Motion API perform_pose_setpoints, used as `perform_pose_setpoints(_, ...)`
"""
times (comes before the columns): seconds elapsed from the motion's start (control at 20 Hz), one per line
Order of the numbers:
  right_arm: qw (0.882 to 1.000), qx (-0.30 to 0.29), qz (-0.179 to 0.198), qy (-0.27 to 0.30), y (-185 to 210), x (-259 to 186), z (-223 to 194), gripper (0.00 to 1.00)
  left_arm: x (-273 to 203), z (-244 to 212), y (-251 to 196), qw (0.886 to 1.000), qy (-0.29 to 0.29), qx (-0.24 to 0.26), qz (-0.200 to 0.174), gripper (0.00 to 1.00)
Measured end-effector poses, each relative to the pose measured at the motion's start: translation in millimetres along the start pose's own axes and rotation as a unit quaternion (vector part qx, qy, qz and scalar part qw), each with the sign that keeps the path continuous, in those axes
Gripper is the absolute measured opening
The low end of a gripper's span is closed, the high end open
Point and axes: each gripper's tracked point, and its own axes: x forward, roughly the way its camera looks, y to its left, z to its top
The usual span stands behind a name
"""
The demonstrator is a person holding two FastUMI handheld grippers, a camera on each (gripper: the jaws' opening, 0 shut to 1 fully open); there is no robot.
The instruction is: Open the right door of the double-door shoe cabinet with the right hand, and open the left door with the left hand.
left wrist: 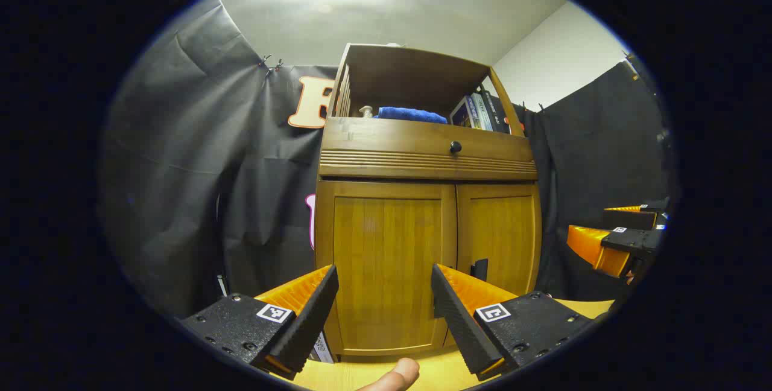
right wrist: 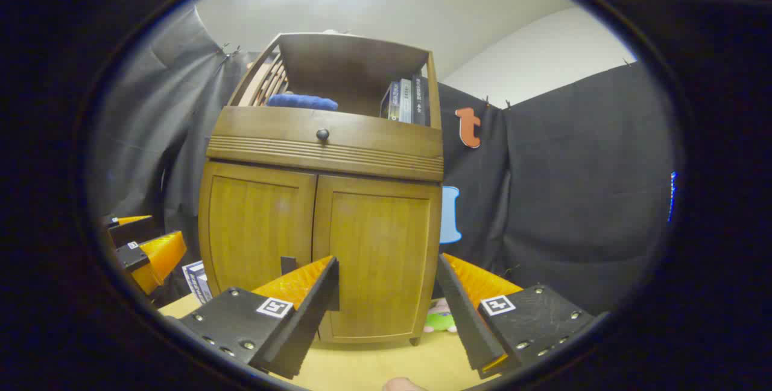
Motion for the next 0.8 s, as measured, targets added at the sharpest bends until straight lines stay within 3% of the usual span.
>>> perform_pose_setpoints(0.1, 1.000, 0.006, 0.015, -0.006, 8, 0, 4, 0.98, 4, -5, 1, 1.000, 0.009, -0.002, 0.006, 0.92)
perform_pose_setpoints(0.8, 1.000, 0.004, 0.010, 0.008, 2, 28, -7, 0.98, 6, -6, 2, 1.000, 0.011, -0.008, -0.002, 0.92)
